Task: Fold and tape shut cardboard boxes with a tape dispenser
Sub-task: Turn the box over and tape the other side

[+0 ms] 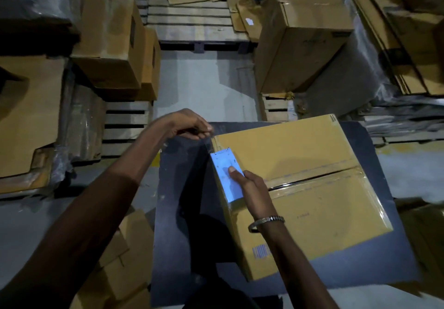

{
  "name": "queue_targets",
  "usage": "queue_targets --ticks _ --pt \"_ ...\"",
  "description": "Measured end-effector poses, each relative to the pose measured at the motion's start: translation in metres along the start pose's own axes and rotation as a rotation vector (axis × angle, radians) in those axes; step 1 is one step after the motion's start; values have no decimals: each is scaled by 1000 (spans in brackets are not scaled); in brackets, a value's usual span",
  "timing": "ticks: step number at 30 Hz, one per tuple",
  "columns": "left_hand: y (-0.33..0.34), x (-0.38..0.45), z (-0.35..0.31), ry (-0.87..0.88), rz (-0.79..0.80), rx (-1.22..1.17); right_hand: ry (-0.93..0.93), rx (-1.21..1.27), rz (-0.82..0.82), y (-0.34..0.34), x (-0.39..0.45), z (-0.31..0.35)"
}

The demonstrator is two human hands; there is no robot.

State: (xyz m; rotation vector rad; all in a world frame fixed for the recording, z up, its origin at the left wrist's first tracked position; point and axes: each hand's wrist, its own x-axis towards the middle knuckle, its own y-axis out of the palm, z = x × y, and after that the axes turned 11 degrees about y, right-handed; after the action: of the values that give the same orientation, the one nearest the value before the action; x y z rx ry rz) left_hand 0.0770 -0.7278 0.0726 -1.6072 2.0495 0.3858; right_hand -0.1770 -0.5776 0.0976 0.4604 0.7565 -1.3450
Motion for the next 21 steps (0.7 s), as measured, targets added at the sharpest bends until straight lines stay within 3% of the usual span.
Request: queue_targets --ticks 6,11,14,17,19,21 --pt "0 35 11 57 -52 98 156 -1 -73 11 32 28" --pt "21 44 50 -74 -10 8 165 -129 -183 18 37 40" --pt "25 48 72 -130 -92 134 179 -181 -215 22 38 43" --pt "22 49 76 54 -354 133 168 -220 -221 22 40 39" --pt "26 39 63 196 -301 52 165 -237 -220 22 41 37" --pt "33 28 52 314 -158 177 163 -270 -206 23 40 39"
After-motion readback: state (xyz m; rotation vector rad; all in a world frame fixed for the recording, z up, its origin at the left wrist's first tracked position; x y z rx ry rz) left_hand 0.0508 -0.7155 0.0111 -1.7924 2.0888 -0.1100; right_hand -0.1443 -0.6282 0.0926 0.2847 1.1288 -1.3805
